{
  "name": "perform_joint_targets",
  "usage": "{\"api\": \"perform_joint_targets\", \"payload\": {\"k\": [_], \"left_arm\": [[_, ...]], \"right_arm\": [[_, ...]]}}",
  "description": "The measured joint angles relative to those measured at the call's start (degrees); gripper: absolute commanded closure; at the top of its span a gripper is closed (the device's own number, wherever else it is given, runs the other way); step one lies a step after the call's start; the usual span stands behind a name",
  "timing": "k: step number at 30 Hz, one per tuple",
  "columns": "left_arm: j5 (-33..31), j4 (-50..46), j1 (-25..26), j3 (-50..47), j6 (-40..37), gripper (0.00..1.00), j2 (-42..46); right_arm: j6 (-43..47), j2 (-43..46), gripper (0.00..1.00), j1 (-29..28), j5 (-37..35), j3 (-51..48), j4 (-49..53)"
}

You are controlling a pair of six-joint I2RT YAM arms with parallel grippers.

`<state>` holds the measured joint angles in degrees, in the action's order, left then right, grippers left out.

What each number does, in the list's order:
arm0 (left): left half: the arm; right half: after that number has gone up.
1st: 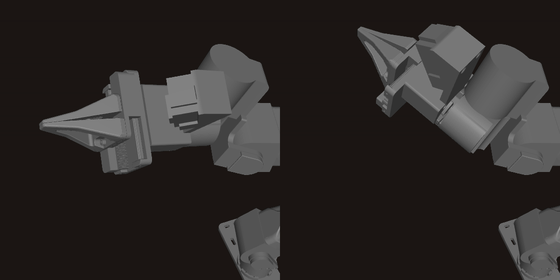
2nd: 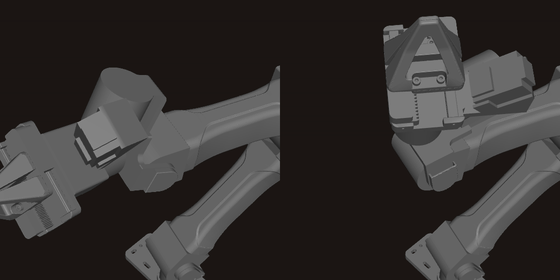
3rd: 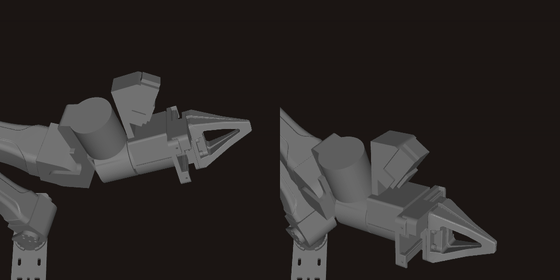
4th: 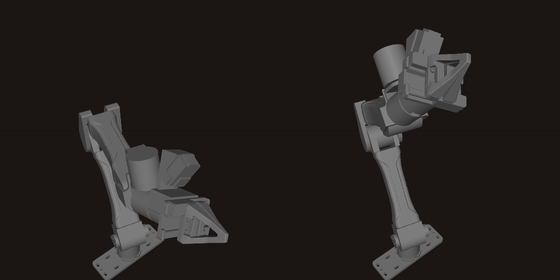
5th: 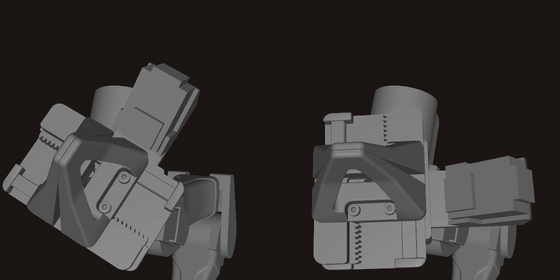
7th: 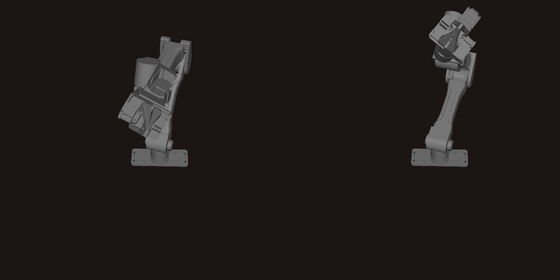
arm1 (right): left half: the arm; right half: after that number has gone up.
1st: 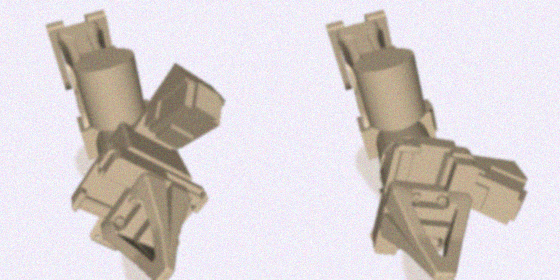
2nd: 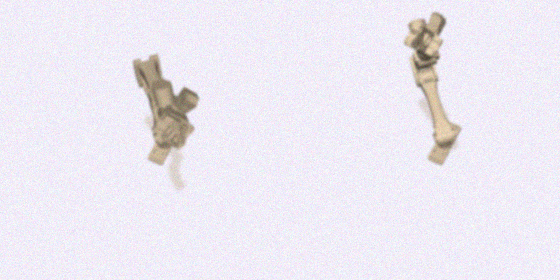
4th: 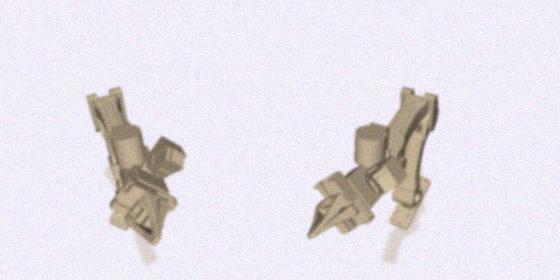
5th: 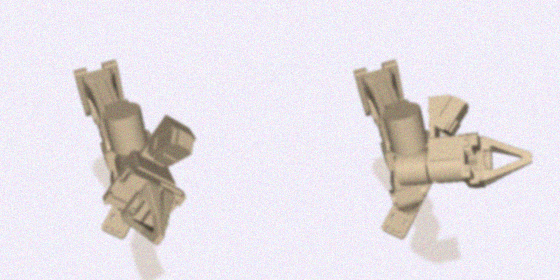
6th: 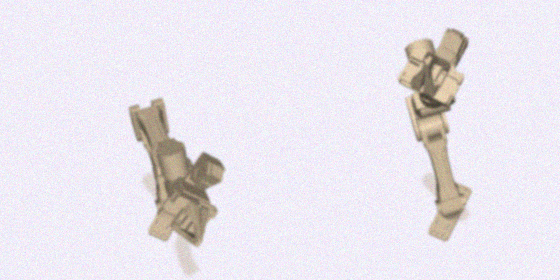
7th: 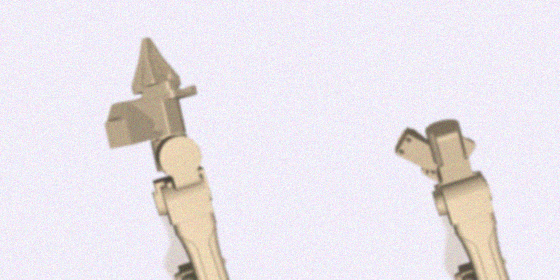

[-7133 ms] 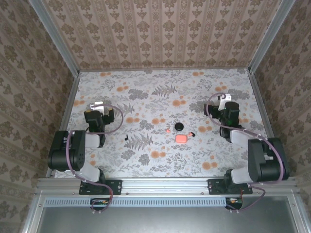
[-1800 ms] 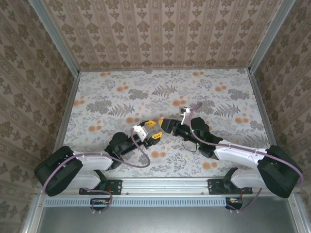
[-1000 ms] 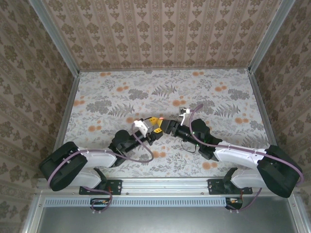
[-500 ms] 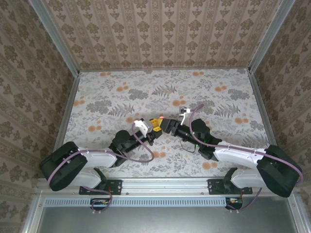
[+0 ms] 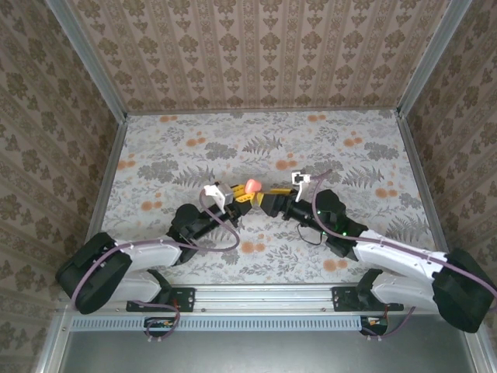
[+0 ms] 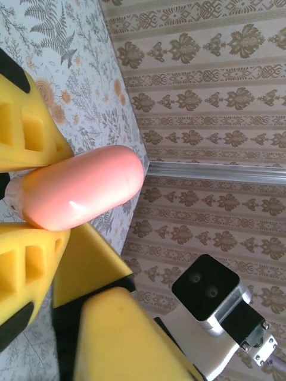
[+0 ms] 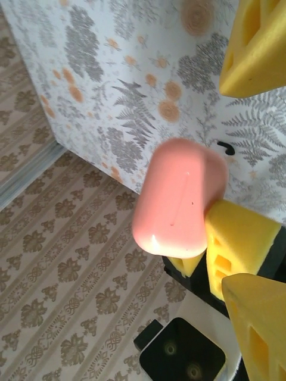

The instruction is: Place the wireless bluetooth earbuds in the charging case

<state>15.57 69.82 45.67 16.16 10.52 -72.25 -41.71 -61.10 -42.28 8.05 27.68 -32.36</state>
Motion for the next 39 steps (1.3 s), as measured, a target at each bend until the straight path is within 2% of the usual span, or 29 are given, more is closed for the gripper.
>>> {"api": "perform_joint_targets", "payload": {"k": [2, 4, 8, 12, 16, 22, 30, 39], "left_arm": [[2.67, -1.27, -1.25, -0.02, 0.61, 0.89, 1.31], [6.12, -2.27, -2.64, -0.02, 1.57, 0.89, 2.56], [12.63, -3.43, -4.55, -0.02, 3.58, 0.89, 3.89], [19.50, -3.56, -4.85, 0.00, 5.20, 0.89, 3.85], [25.94, -2.51, -4.85, 0.39, 6.95, 0.89, 3.02], [31.85, -0.59, -4.85, 2.01, 8.37, 0.89, 2.49], [34.77, 0.11, -4.70, 2.36, 8.39, 0.90, 2.49], [35.65, 0.22, -3.87, 2.89, 8.37, 0.90, 2.49]], "right_arm": [[3.52, 1.97, 0.22, 2.25, 1.79, 0.17, 2.23], [8.33, 3.61, 0.27, 4.94, 5.29, 0.33, 4.11], [19.78, 5.97, 0.28, 11.08, 15.65, 1.36, 8.48], [33.27, 6.23, 0.32, 16.20, 27.12, 7.15, 17.33], [48.30, 5.90, 0.33, 17.07, 36.81, 11.76, 23.65], [62.49, 0.98, 0.34, 17.07, 46.27, 17.40, 35.04], [68.94, -4.66, 0.36, 16.20, 52.24, 22.88, 44.15], [70.75, -8.22, 0.47, 13.51, 54.34, 25.27, 48.00]]}}
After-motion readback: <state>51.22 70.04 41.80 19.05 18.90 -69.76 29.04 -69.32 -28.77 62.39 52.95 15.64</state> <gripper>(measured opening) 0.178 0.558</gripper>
